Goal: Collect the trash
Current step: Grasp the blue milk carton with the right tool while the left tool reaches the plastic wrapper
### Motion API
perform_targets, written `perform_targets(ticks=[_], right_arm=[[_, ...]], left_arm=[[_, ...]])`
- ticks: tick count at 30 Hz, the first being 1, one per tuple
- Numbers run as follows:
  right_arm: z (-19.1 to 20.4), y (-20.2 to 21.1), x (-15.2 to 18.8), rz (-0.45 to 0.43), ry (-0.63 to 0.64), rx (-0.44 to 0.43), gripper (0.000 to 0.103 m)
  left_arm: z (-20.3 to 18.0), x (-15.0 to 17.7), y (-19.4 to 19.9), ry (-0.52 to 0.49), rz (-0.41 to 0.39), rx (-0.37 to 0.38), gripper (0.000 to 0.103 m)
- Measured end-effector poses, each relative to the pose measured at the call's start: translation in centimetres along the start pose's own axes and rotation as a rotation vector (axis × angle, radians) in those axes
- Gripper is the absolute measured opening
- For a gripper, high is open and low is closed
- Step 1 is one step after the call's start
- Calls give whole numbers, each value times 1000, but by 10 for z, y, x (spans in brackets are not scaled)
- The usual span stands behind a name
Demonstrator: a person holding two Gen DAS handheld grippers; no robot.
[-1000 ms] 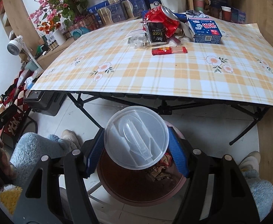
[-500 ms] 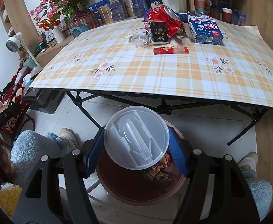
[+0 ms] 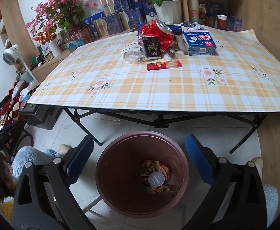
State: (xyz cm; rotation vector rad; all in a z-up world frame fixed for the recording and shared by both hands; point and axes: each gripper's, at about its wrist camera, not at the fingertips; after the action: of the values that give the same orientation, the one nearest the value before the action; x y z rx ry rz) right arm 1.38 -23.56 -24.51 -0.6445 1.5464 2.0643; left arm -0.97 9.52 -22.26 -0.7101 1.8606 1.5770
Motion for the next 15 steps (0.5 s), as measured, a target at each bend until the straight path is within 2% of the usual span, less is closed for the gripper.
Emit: perform_targets(ticks=[8,15], right_arm=[[-19,4,-8,-43,-35,30,97],[-57,-1,-34,-68,-44,121,97]], left_arm=[[1,-4,-4,1,14,-2,97],[2,-31,-18,36,9,20,97]])
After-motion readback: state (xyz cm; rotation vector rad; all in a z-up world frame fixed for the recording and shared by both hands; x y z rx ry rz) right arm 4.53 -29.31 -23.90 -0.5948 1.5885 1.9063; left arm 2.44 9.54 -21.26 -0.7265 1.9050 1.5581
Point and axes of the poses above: each gripper's, at about its wrist camera, not at the fingertips, and y roughly against the way its jaws point, z to its left, x to its underside, and after that the axes turned 2 degrees about -y, right-handed
